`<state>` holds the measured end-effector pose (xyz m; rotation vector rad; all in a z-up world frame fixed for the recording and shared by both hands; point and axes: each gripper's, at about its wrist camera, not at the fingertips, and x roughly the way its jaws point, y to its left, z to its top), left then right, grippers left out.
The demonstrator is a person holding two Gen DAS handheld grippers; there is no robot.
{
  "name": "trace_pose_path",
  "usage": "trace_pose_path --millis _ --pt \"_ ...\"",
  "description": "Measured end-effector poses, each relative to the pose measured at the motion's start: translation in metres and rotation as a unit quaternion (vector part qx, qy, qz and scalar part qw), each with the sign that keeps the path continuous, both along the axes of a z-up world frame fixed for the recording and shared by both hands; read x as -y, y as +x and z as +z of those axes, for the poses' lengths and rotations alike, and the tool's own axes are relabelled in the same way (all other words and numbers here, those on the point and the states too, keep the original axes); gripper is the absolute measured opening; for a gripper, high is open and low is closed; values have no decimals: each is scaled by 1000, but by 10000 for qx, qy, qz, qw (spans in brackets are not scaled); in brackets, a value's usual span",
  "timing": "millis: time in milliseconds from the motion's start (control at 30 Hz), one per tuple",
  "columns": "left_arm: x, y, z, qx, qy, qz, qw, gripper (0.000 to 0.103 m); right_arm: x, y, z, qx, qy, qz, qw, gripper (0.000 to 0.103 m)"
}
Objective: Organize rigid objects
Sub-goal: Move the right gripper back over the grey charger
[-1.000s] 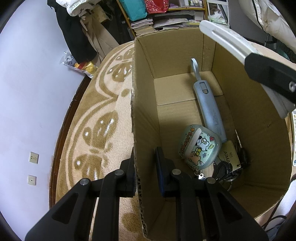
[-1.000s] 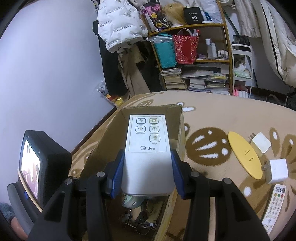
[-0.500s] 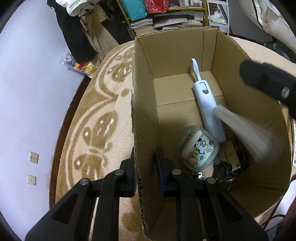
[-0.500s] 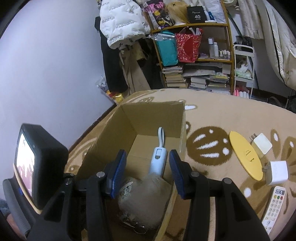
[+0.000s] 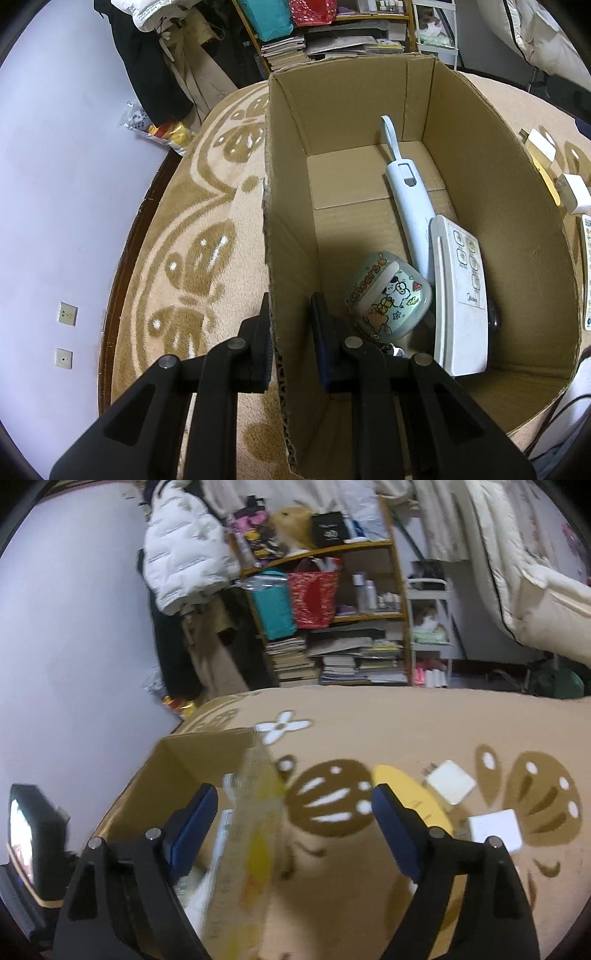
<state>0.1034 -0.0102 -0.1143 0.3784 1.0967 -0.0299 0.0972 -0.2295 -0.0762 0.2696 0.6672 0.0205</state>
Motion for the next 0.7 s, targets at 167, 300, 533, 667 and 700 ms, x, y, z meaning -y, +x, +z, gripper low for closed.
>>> trace_pose_path --millis 167,300,533,667,700 --pt "0 0 0 2 6 -6 10000 19 34 5 -12 -225 -167 -440 9986 90" --pt "0 0 0 2 7 -6 10000 19 65 4 -22 -268 64 -747 9968 90" --pt "1 -1 0 11 54 -27 10000 19 107 -2 -42 -456 151 -1350 9897 90" --pt "1 -1 0 10 54 -27 10000 19 125 -4 -56 -617 266 -1618 9845 90" --pt "1 -1 0 10 52 -25 10000 19 129 -4 -60 -680 264 -1655 9835 90"
